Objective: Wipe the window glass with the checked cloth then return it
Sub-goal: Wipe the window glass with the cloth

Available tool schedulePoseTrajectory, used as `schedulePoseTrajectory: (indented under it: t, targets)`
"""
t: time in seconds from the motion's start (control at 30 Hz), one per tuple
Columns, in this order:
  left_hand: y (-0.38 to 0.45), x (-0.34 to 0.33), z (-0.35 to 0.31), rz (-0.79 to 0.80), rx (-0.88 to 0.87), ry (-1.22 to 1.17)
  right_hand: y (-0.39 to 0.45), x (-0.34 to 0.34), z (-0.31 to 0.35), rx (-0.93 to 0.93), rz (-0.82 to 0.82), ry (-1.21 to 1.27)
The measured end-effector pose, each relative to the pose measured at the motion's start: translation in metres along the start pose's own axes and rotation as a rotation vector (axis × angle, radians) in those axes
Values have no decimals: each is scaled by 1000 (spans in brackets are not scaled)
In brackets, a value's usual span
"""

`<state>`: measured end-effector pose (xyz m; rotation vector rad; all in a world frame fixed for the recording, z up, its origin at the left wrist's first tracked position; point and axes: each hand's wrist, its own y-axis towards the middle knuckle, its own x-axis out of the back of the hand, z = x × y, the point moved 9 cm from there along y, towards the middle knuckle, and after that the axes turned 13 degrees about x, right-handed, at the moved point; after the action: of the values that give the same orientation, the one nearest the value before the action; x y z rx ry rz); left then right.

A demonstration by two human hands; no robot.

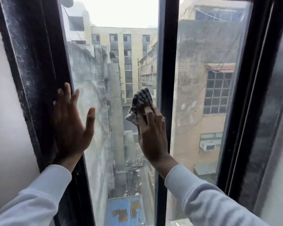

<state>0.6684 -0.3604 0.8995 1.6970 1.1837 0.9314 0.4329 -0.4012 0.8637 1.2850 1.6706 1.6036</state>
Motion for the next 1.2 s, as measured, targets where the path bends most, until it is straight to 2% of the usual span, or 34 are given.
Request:
schedulePoseTrajectory:
  t: [0.1,0.23,0.27,0.37,0.43,0.57,0.63,0.7,0.73,0.83,0.87,0.9,0.97,1.03,1.07,1.1,1.13,1.2]
  targets:
    - [-15,-19,-62,61,-170,6,-50,18,-19,1,29,66]
    - [-40,-63,-170,308,-428,-22,-70,62,-113,-177,-107,13]
    - [-46,-74,-192,367,-482,-4,-69,65,-138,-215,-97,-5]
    - [-52,-106,-227,436,-561,165,-66,46,-193,-273,34,-52]
    - [-51,-122,-229,458,-580,291,-76,25,-204,-276,134,-9]
    - [-54,-138,-222,473,-615,426,-80,-7,-180,-110,259,7]
    - [-55,-142,-223,467,-611,446,-43,-7,-173,66,205,-59]
    - [-54,-142,-223,447,-606,467,-12,0,-184,108,120,-131]
    - [-54,-142,-223,438,-600,477,-7,6,-199,15,54,-145]
    - [-54,-146,-221,465,-574,508,-65,13,-226,-571,-113,-33]
    - [-55,-148,-220,474,-562,514,-89,7,-214,-648,-103,4]
    - [-55,-149,-220,483,-550,517,-104,-1,-193,-600,-53,17]
    - [-55,-149,-221,483,-542,524,-100,-17,-157,-291,65,50]
    - [-55,-147,-222,482,-545,533,-55,-15,-154,3,63,18]
    - [-55,-146,-222,481,-550,535,-32,-11,-163,62,50,-26]
    - [-55,-145,-223,478,-552,536,-15,-4,-179,38,13,-73]
    - [-55,-144,-223,479,-549,537,-7,5,-200,-63,-45,-98]
    - [-55,-144,-223,488,-540,540,-36,13,-230,-441,-142,-77]
